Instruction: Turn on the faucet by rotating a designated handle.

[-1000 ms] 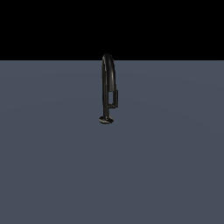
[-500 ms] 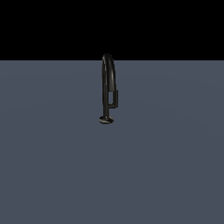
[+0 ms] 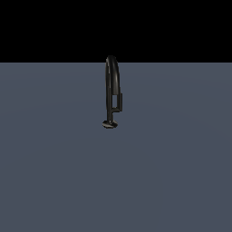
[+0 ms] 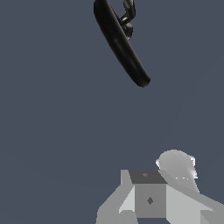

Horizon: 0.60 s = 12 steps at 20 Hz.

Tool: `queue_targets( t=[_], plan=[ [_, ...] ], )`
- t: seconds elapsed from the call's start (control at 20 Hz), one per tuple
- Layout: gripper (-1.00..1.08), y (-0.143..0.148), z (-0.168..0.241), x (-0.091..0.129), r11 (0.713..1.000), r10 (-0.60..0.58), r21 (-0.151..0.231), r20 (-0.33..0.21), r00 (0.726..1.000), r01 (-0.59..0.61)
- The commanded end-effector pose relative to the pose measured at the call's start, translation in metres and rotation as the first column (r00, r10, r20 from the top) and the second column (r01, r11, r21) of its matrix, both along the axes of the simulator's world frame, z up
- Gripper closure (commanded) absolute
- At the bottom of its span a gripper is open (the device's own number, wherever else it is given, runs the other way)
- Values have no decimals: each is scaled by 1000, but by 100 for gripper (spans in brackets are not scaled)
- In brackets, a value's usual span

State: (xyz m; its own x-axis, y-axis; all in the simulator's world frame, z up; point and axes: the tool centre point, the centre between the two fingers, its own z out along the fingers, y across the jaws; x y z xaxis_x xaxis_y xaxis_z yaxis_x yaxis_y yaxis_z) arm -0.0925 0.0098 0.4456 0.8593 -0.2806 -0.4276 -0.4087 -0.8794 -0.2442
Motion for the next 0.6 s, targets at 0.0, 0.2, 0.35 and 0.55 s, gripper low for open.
queue_targets(
  t=[0.0,0.2,0.35,0.55],
  plan=[
    [108,-1,-7,14,999,-29,29,-36,999,30],
    [108,-2,-19,37,994,-71,73,-95,993,78],
    [108,-4,-30,53,988,-102,104,-141,985,117],
    [108,-6,-45,74,975,-139,143,-203,969,170]
  ],
)
